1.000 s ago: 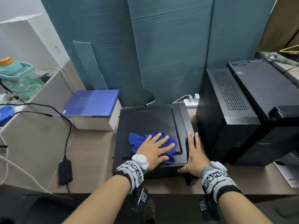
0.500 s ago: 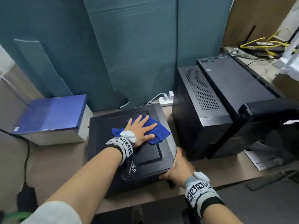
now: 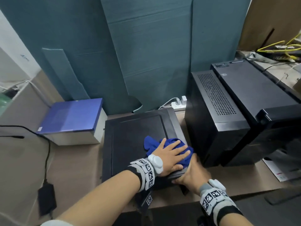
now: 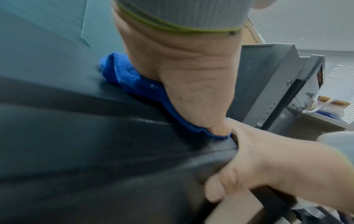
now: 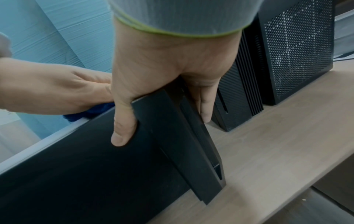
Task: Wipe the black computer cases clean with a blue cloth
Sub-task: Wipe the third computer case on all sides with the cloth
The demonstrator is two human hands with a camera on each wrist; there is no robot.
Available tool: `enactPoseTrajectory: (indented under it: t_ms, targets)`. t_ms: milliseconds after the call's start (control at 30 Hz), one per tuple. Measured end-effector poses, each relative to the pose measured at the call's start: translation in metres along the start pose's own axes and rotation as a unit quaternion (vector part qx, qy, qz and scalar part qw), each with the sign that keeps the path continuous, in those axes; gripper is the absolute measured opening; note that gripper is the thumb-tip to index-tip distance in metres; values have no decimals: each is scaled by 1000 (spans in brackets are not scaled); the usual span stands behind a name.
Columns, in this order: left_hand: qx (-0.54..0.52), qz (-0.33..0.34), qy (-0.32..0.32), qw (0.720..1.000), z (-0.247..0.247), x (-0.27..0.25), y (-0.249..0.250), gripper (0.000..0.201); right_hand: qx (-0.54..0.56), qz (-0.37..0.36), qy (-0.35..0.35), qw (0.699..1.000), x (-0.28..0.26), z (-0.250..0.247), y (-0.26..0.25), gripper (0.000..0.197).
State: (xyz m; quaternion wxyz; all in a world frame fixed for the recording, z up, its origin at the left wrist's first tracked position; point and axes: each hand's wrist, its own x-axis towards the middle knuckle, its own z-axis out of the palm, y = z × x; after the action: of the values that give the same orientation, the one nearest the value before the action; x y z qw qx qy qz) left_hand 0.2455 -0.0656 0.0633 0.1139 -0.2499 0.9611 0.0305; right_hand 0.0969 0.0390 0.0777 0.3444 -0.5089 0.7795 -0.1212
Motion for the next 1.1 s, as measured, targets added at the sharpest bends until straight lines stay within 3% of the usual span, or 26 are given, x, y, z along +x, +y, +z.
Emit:
enactPoseTrajectory:
  t_ms: [133,700,933,1100]
  targets:
    - [-49,5,-17,999,-12,14,-21,58,-8,2,-4,1000,-1,0,2,109]
    - [-42,-76,-30,996,-37,112,-151,59,-17,44,-20,999,2,-9,-8,108]
    - [-16,-104,6,994,-24,122,-153,58,-11,46,-19,999,3,-6,-3,110]
    - [-32,-121,6,992,-24,105,-129,57,-17,44,-12,999,2,-3,-3,107]
